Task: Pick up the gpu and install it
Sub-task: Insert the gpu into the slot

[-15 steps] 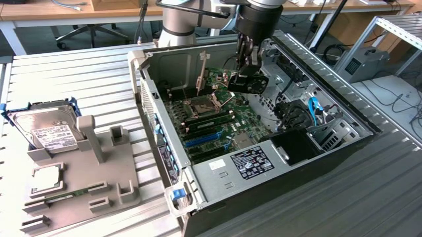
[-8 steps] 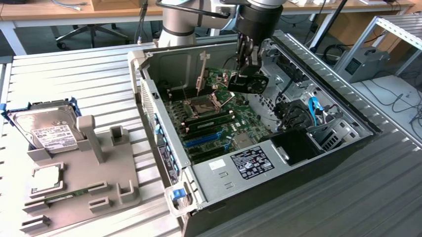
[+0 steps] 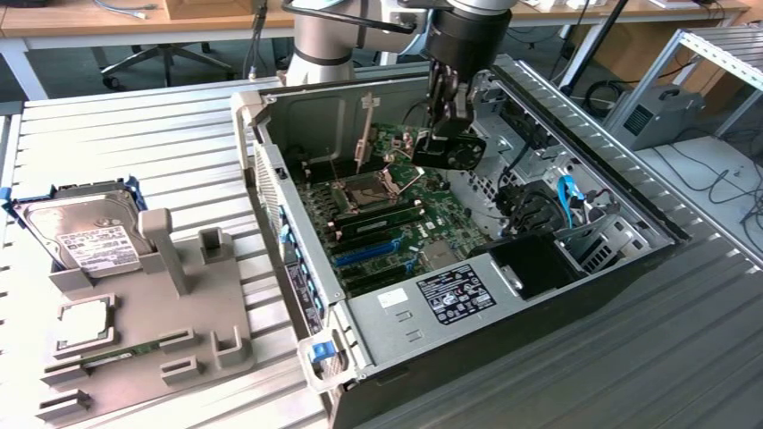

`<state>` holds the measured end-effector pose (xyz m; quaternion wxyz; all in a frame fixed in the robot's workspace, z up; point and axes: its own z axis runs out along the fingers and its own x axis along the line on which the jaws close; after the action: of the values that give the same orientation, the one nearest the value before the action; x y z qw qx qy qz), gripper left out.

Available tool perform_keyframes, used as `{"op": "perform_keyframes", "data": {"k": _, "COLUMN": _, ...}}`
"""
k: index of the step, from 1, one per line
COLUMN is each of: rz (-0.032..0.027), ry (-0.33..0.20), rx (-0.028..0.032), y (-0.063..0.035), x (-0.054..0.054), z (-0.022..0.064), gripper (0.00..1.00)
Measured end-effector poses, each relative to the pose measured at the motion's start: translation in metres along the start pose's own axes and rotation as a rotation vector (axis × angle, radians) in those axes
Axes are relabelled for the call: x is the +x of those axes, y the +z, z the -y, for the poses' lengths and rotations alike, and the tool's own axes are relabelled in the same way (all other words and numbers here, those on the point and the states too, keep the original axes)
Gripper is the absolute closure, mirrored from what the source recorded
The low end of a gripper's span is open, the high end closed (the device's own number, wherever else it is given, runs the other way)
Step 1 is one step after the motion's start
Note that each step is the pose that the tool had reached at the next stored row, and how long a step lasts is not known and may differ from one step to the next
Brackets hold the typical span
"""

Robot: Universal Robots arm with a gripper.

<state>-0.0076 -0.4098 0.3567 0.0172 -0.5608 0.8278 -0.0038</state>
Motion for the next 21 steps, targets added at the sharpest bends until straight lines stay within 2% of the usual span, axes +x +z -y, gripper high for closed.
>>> {"op": "perform_keyframes", "data": {"k": 6, "rz": -0.0066, "ry": -0.009, "rx": 0.0025, "y": 0.0005, "x": -0.0001, "z": 0.0002, "gripper": 0.74}}
{"op": "perform_keyframes", "data": {"k": 21, "rz": -0.0059, "ry": -0.053, "rx": 0.0018, "y": 0.0005, "x": -0.0001, "z": 0.0002, "gripper": 0.74}}
